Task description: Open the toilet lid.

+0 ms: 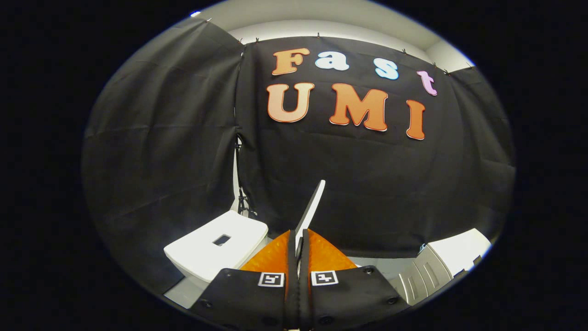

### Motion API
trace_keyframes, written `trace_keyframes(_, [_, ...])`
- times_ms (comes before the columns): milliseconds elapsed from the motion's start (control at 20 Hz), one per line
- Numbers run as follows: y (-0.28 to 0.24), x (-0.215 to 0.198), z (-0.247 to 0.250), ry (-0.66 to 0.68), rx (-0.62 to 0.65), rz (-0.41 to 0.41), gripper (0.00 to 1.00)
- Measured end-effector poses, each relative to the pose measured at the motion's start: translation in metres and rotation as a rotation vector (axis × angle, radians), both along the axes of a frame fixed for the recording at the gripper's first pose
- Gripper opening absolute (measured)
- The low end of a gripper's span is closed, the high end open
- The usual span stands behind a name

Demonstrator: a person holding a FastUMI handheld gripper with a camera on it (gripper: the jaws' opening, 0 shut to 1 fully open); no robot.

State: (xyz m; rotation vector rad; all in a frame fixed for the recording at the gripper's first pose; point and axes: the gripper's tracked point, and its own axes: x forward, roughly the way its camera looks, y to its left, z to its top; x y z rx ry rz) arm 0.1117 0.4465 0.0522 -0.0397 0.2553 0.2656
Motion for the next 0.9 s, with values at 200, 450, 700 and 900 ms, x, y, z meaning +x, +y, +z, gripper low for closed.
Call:
trace_keyframes(200, [0.026,-0.003,0.008,-0.018,-0.009,0.000,0.08])
trace_keyframes(450, [0.077,-0.008,0.016,-0.044,-0.038,0.036,0.08])
trace_keyframes(700, [0.123,-0.013,0.017,-0.046,-0.044,0.088,0.08])
trace_keyframes(900, [0.154,-0.018,0.015,-0.050,-0.073,0.136,0.08])
